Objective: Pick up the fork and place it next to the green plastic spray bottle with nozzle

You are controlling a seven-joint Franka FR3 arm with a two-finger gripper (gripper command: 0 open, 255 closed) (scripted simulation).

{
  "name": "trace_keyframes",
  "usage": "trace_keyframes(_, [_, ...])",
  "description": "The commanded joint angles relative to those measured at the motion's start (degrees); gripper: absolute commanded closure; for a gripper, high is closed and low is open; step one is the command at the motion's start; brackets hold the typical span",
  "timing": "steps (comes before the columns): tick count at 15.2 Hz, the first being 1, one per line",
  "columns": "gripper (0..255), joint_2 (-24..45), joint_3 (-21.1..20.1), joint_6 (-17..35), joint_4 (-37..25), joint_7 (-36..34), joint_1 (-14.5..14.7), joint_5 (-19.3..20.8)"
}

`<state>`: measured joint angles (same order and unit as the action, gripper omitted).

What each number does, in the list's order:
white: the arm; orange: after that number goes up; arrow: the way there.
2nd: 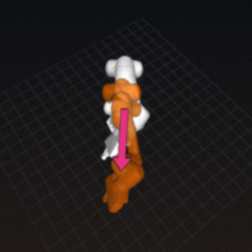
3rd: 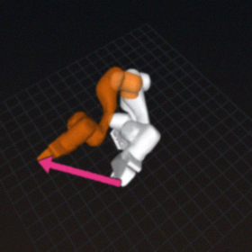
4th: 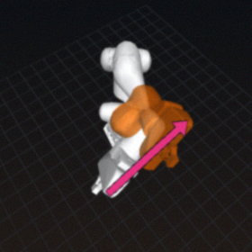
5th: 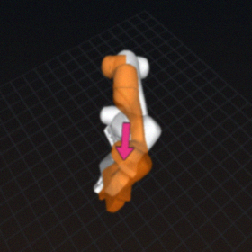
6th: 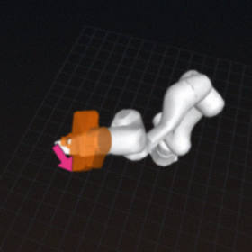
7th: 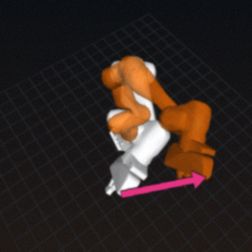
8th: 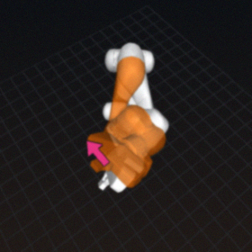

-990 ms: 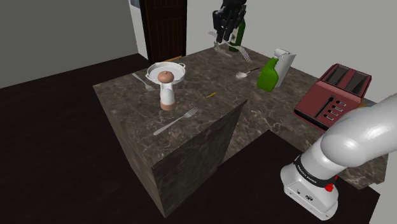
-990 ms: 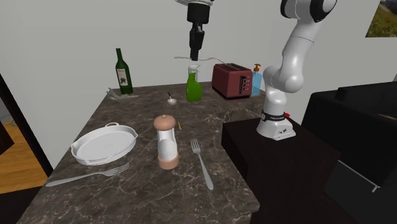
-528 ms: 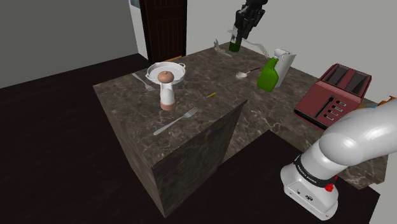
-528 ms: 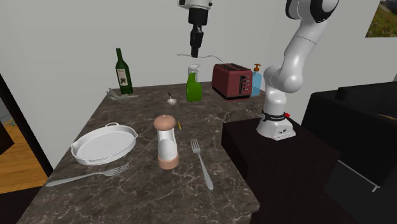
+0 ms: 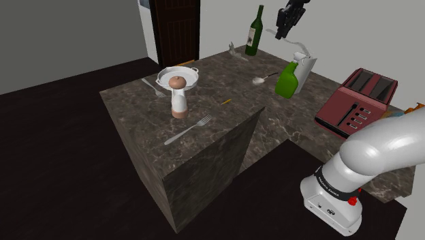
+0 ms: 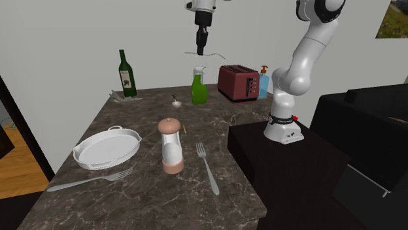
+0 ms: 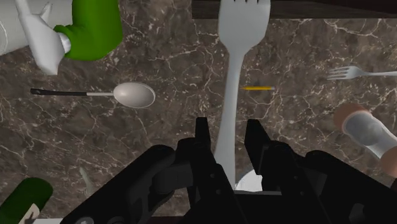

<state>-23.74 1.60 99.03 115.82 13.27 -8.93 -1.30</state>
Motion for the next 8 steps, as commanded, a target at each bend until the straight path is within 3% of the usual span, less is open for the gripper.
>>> trace_keyframes(1, [255, 0.19, 2.05, 0.19, 0.04, 2.86, -0.9, 0.48])
trace_keyframes(8, [255, 3.04, 9.33, -0.22, -3.02, 12.78, -3.93, 1.73])
